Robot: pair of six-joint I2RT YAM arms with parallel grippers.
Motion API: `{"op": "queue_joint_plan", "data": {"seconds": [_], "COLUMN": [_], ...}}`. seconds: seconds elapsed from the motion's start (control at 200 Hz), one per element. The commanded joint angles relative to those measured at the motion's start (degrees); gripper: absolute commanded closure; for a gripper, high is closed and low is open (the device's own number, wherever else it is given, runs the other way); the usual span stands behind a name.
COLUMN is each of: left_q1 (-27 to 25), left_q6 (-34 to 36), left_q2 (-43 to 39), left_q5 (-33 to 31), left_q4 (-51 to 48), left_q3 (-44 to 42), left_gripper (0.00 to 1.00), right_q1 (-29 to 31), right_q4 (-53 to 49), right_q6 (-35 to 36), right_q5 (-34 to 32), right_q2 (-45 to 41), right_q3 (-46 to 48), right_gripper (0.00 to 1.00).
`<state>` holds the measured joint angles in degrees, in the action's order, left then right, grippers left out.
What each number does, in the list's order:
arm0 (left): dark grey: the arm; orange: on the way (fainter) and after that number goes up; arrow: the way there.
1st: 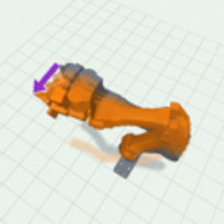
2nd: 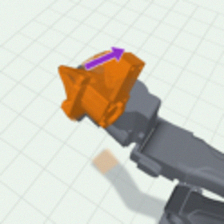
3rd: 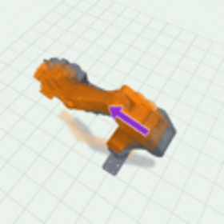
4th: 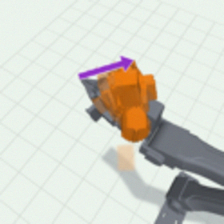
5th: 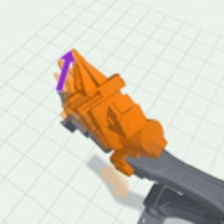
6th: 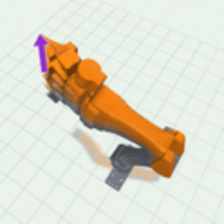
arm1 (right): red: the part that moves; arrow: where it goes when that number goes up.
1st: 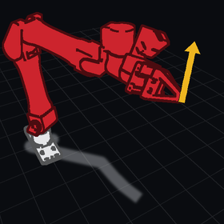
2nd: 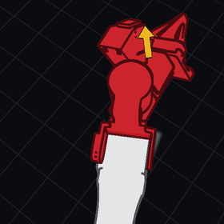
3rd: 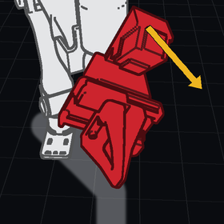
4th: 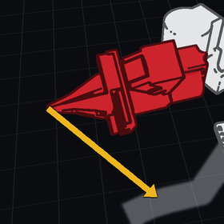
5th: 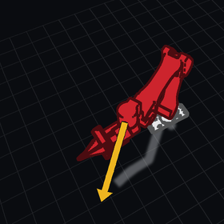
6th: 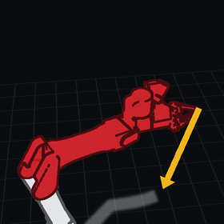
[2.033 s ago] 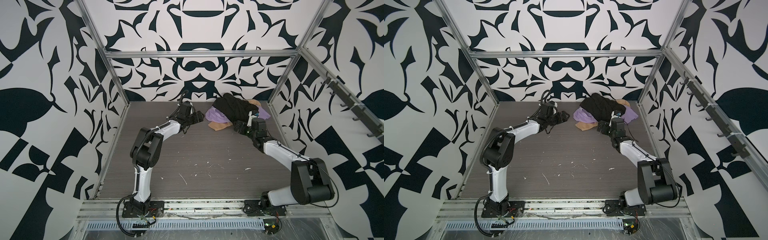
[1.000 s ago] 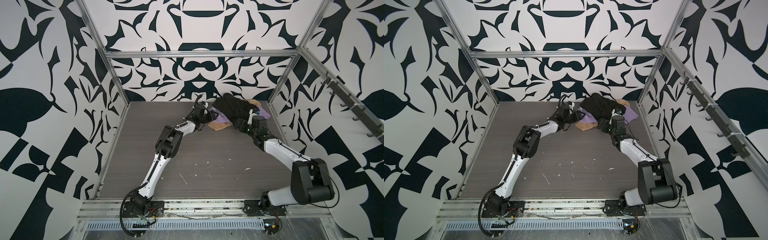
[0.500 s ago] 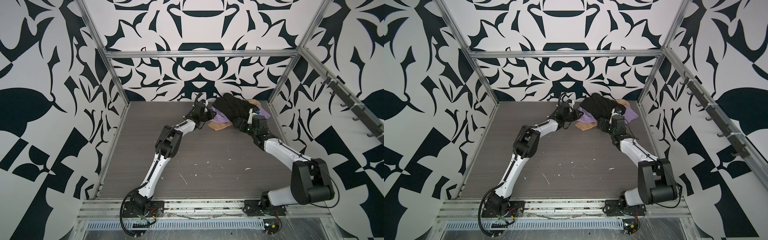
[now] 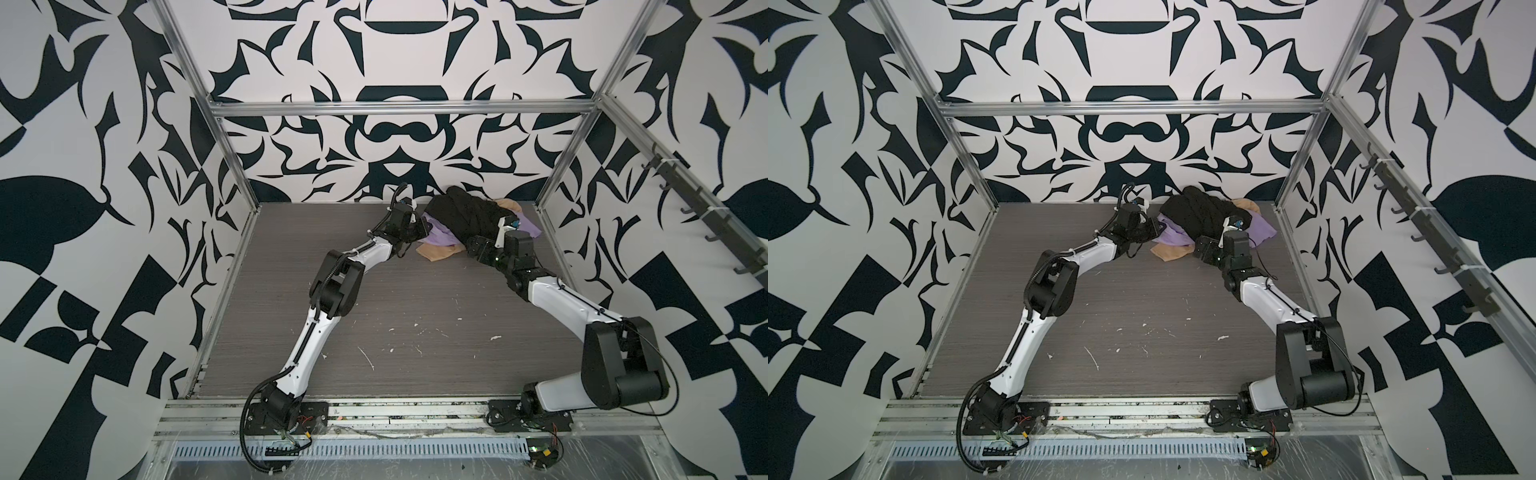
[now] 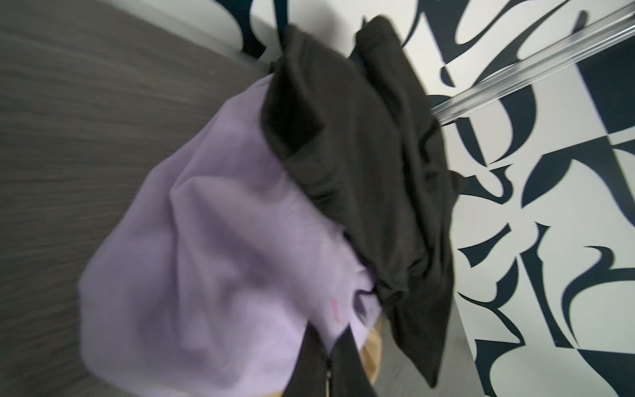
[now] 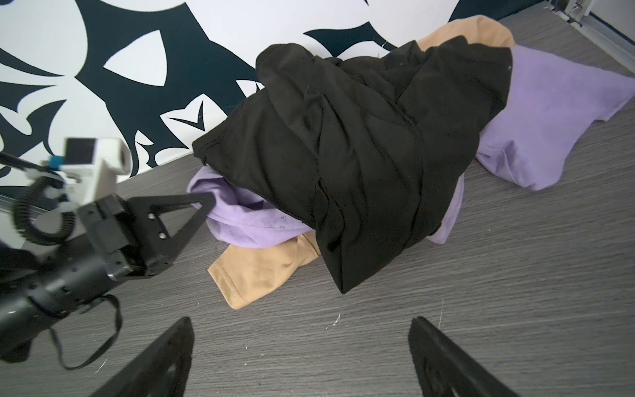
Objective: Pick out a specific cloth from the pile
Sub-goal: 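Close the left gripper on the lavender shirt edge in the pile, then lift the lavender shirt upward with the left gripper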
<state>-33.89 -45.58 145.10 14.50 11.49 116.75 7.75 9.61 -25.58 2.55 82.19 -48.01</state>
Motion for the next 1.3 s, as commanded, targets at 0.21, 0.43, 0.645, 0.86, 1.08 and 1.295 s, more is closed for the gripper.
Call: {"op": "queue_joint_plan", "data": {"seconds": [0.21, 0.43, 0.645, 0.86, 1.08, 1.295], "left_q1": [-2.0, -3.1, -4.4, -4.6, -5.0, -5.1], "left_q6": [1.7, 1.9, 4.7, 4.7, 3.7, 2.8], "left_q2": [-5.2, -6.2, -9.2, -11.0, -13.4, -17.4], "left_q5": [0.8, 1.9, 1.5, 1.4, 3.0, 3.5], "left_q4": [-1.9, -2.6, -0.6, -0.6, 0.7, 4.6], "left_q3": [6.2, 9.5, 9.4, 11.4, 11.7, 9.5], "left_gripper": [1.00, 1.00, 1.00, 1.00, 1.00, 1.00], "right_q1": [0.1, 0.1, 0.1, 0.1, 0.1, 0.1], "right_q4": [-0.7, -1.1, -1.4, -2.7, -2.0, -1.3], "right_q6": [0.2, 0.5, 0.7, 0.7, 1.0, 1.1], "right_q5": [-1.9, -2.8, -3.4, -4.3, -5.3, -5.8], "right_q2": [-2.4, -3.8, -4.2, -4.3, -5.4, -6.3], "right_q3": [-2.1, -1.6, -1.9, -3.2, -2.2, -1.4], "right_gripper": [0.01, 0.00, 0.01, 0.01, 0.01, 0.00]}}
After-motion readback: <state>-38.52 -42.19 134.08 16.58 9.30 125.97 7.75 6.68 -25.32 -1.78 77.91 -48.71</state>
